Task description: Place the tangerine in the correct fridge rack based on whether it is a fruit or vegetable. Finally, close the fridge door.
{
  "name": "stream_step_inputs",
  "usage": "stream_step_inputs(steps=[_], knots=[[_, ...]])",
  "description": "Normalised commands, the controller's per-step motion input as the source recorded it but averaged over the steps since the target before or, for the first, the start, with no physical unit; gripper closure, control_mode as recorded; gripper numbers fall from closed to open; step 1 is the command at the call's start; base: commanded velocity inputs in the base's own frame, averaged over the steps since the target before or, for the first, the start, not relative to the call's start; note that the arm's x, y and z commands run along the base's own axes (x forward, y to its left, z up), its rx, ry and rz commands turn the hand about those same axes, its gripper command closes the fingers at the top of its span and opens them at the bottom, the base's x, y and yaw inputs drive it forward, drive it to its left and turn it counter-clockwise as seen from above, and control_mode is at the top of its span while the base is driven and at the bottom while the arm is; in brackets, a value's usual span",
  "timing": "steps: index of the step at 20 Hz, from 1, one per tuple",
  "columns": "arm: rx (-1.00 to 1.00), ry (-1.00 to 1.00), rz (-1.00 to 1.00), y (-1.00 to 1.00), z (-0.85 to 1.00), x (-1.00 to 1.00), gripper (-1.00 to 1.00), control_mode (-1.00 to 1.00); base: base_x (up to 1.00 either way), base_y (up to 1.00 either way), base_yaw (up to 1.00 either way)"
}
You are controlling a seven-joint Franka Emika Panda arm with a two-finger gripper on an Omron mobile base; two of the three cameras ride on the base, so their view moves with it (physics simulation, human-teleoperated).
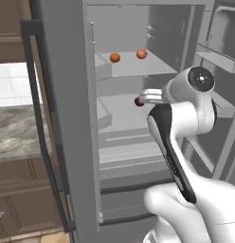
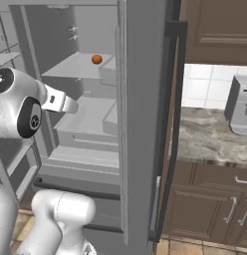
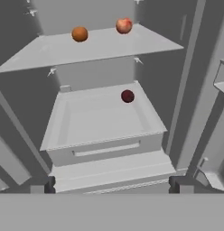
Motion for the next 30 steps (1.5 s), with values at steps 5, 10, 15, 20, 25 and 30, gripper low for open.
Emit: stream_step_inputs(steps=[5,10,15,20,25,30], knots=[[0.0,0.0,0.0,0.0,0.0,0.0,-1.0,1.0,-0.28,0.24,0.0],[0.0,0.0,0.0,0.0,0.0,0.0,-1.0,1.0,-0.33,0.31,0.0],[0.0,0.0,0.0,0.0,0.0,0.0,-1.0,1.0,-0.35,0.03,0.0],[0.0,0.0,0.0,0.0,0.0,0.0,-1.0,1.0,-0.24,0.0,0.0],[0.0,0.0,0.0,0.0,0.0,0.0,-1.0,1.0,-0.37,0.0,0.0],[0.0,0.0,0.0,0.0,0.0,0.0,-1.0,1.0,-0.28,0.0,0.0]])
